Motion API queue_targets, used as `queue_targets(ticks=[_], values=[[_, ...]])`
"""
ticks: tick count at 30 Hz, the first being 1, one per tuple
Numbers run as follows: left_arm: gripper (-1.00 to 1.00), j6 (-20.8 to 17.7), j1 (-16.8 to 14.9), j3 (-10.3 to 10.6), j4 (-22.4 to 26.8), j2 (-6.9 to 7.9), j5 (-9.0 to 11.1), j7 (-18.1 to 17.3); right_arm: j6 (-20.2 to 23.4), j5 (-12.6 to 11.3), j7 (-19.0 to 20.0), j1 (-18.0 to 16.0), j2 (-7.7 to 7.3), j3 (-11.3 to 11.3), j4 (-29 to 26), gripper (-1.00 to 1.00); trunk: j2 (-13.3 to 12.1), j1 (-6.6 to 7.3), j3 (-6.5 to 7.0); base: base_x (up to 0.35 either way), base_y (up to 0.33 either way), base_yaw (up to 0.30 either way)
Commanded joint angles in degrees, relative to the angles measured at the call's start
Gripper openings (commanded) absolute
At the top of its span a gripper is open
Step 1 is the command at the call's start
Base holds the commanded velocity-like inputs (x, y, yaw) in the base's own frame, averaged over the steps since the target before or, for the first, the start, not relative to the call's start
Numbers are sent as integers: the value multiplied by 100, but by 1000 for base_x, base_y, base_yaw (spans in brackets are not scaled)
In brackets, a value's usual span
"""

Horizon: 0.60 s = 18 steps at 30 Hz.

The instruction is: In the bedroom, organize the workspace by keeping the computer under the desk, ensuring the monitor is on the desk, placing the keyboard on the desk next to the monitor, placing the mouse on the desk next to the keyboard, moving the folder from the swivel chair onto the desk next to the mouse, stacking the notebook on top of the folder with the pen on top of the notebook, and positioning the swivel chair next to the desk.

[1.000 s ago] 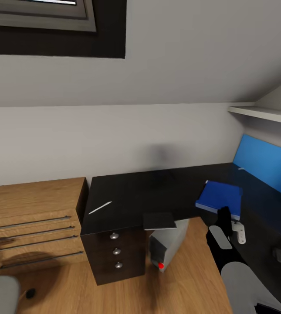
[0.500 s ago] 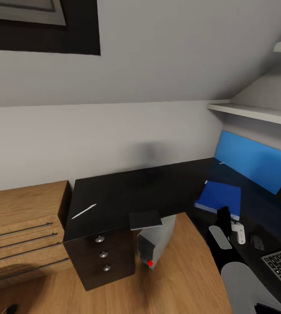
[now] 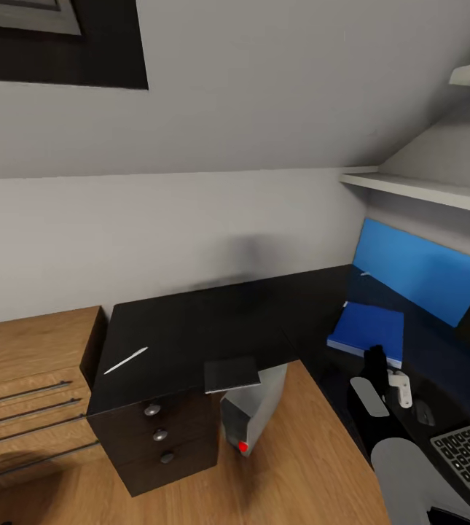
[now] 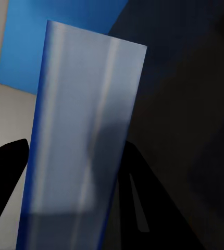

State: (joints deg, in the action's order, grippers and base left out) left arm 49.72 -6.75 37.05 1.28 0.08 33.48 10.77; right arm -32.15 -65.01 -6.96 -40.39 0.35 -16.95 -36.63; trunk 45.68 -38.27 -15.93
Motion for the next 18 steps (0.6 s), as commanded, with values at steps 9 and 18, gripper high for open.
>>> queue_targets(ticks=[9,18], values=[[100,-196,-2,-17,6,-1,606,38,0,5,-7,-4,-40,-1,-2,-100,206,-111,-97,1,-2,0],[100,-946,-2,-56,20,1,864,6,42,2,4,-4,-94,4,-16,-100,567,-309,-259,0,0,0]])
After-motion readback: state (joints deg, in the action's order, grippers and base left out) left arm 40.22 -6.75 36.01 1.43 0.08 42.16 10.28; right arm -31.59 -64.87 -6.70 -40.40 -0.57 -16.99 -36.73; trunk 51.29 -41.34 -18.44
